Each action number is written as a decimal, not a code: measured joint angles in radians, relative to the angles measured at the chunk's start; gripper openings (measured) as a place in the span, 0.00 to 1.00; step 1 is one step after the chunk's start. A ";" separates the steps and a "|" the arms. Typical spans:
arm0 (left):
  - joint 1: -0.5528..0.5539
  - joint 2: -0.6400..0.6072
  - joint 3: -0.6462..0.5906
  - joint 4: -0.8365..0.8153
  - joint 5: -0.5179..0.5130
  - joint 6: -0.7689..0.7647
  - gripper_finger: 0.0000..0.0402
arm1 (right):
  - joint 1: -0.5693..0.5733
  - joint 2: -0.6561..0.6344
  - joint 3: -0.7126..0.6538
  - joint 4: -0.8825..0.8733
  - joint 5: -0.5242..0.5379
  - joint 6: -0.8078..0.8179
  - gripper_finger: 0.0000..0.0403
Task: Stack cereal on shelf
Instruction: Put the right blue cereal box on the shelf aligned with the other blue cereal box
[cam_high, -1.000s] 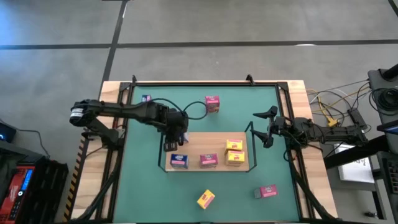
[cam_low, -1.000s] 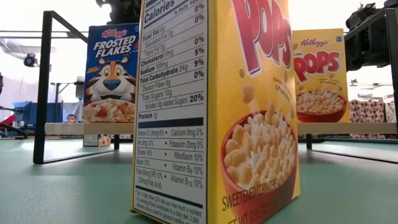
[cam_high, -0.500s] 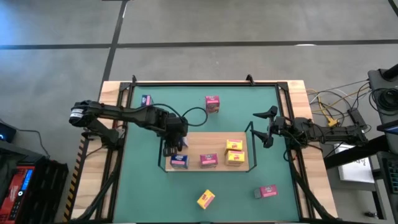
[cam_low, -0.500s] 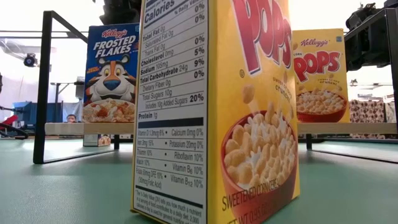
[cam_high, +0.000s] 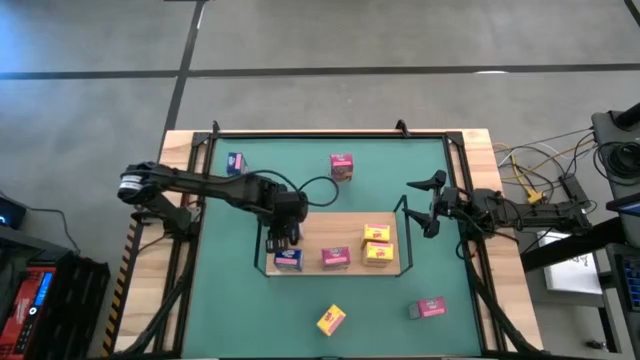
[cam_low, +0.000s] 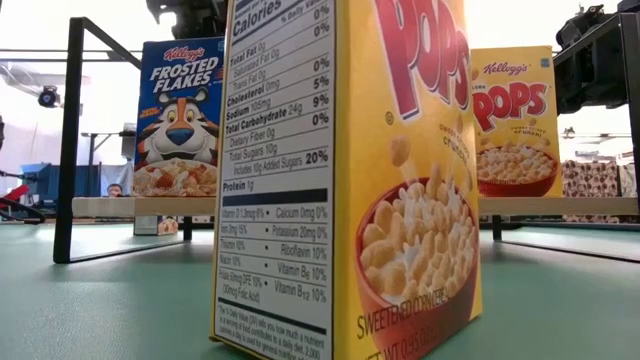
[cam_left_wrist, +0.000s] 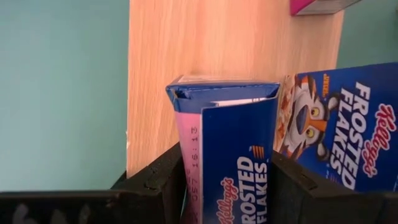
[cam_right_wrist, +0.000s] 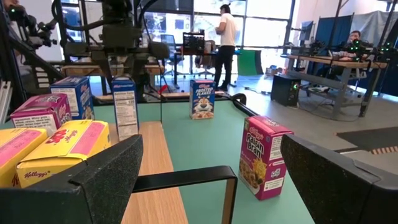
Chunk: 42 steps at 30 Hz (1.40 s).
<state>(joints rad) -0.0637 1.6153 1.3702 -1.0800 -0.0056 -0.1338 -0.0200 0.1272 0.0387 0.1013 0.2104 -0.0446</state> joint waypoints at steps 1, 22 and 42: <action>0.000 0.005 0.002 0.000 0.001 0.008 0.37 | 0.000 0.000 0.000 0.000 0.000 0.000 0.92; -0.034 0.018 0.023 -0.008 0.021 0.021 0.39 | 0.000 0.000 0.000 0.000 0.000 0.000 0.92; -0.059 0.017 0.061 -0.033 0.014 0.017 0.70 | 0.000 0.000 0.000 0.000 0.000 0.000 0.92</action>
<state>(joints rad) -0.1230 1.6318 1.4316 -1.1129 0.0083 -0.1169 -0.0202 0.1272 0.0387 0.1015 0.2104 -0.0444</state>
